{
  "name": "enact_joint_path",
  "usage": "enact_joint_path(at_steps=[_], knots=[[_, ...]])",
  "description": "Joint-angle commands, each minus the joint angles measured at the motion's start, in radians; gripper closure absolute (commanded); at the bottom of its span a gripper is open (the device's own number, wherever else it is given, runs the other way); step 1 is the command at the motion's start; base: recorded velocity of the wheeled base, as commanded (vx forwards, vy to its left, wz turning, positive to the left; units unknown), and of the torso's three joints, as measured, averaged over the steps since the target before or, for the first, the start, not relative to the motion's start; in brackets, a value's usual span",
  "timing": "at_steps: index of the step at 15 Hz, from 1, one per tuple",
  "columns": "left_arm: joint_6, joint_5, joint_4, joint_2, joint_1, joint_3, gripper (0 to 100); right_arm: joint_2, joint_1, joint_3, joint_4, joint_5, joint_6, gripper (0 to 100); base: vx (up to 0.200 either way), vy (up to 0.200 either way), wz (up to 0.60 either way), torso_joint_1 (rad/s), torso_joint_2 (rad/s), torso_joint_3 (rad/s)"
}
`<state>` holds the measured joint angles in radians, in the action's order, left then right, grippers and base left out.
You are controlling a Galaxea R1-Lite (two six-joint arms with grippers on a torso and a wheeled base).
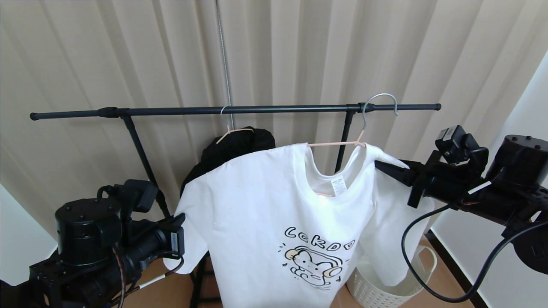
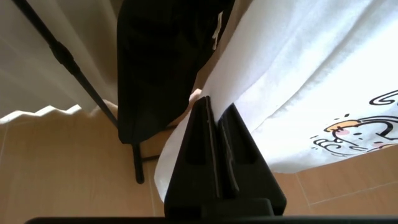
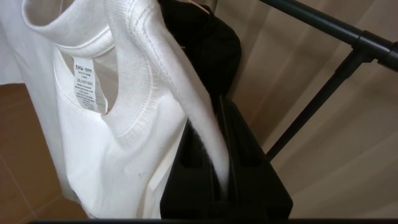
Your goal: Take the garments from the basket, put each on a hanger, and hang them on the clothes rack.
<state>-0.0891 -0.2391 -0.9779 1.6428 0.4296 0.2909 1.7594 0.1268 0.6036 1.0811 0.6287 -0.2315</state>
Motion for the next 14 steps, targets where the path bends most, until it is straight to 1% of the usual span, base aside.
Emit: enact_joint_path(at_steps=[1, 8, 9, 12, 14], knots=[[0.0, 0.0, -0.001, 0.003, 0.001, -0.002, 100, 0.0, -0.001, 0.001, 0.0, 0.002, 0.0, 100, 0.0, 0.0, 0.0, 0.0, 0.0, 0.0], [0.0, 0.0, 0.001, -0.003, 0.003, -0.001, 100, 0.002, -0.001, -0.002, 0.0, 0.005, 0.0, 100, 0.0, 0.0, 0.0, 0.0, 0.0, 0.0], [0.0, 0.0, 0.001, -0.008, 0.003, -0.001, 0, 0.002, -0.001, -0.004, 0.0, 0.005, 0.0, 100, 0.0, 0.0, 0.0, 0.0, 0.0, 0.0], [0.003, 0.006, 0.001, -0.043, 0.017, 0.004, 0, 0.008, -0.001, -0.008, 0.002, 0.006, -0.002, 100, 0.0, 0.0, 0.0, 0.0, 0.0, 0.0], [0.016, 0.069, 0.008, -0.095, 0.023, 0.028, 0, 0.009, -0.001, -0.015, 0.0, 0.023, -0.003, 100, 0.0, 0.0, 0.0, 0.0, 0.0, 0.0]])
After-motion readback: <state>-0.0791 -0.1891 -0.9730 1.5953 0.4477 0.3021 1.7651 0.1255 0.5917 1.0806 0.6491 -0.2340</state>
